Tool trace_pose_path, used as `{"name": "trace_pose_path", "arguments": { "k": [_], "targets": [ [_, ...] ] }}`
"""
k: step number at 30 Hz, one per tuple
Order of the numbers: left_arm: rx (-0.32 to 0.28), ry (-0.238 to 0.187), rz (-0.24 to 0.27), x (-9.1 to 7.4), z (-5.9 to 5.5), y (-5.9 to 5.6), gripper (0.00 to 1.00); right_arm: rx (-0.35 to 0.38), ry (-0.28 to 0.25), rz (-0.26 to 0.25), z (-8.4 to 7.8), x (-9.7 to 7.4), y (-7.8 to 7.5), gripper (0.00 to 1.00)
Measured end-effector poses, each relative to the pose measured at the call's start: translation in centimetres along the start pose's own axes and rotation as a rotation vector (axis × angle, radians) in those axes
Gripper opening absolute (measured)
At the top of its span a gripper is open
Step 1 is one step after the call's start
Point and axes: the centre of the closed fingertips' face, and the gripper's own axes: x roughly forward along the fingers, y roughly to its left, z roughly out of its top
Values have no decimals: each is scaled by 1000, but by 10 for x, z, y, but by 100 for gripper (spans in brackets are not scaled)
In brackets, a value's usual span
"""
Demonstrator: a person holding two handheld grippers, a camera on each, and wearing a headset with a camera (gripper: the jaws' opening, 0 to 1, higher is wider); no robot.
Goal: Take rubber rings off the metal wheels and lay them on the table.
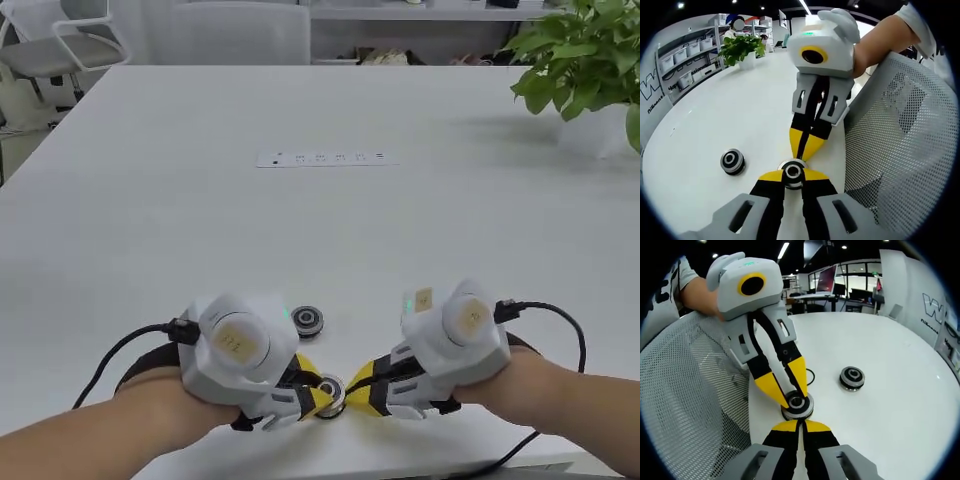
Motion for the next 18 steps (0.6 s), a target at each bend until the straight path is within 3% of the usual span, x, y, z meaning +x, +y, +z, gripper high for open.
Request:
{"name": "trace_pose_path", "arguments": {
  "k": [12, 18],
  "targets": [
    [-3, 3, 8, 0, 0, 1, 8, 156, -31, -11, 0, -4, -6, 0],
    [-4, 6, 11, 0, 0, 1, 8, 198, -46, -16, 1, -5, -7, 0]
  ]
}}
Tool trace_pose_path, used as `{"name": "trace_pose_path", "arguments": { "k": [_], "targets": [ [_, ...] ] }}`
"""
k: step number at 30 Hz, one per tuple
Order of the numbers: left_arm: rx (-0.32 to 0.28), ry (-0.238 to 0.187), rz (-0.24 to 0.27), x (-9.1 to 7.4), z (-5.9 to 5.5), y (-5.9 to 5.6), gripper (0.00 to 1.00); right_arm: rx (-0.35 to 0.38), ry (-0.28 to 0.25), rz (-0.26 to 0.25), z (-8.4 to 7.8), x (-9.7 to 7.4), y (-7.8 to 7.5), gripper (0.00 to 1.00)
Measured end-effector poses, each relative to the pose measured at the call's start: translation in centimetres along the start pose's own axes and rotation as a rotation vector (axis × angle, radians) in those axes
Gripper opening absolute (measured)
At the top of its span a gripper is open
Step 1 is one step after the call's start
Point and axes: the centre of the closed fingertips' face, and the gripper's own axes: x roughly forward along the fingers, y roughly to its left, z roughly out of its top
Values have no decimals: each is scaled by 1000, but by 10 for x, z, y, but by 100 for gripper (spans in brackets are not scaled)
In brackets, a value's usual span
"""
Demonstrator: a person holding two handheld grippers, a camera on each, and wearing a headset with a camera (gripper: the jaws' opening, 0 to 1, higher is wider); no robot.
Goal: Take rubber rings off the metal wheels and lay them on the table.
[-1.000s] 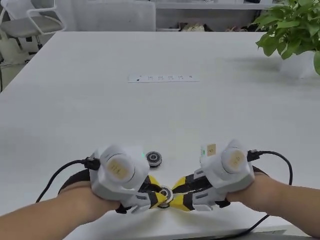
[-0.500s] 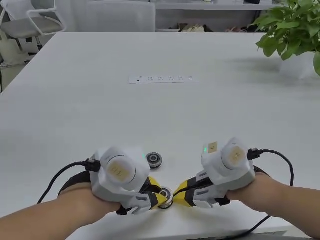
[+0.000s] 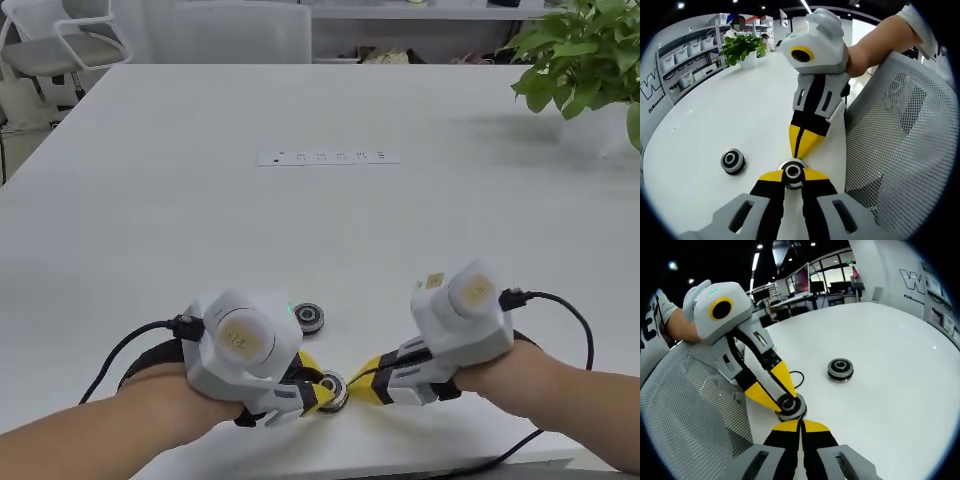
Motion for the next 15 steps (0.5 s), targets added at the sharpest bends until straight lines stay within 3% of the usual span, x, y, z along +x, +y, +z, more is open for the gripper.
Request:
{"name": "trace_pose_path", "arguments": {
  "k": [3, 15],
  "targets": [
    [-2, 1, -1, 0, 0, 0, 8, 72, -51, -1, 8, -4, -4, 0],
    [2, 4, 7, 1, 0, 0, 8, 117, -84, 21, 12, -5, 0, 0]
  ]
}}
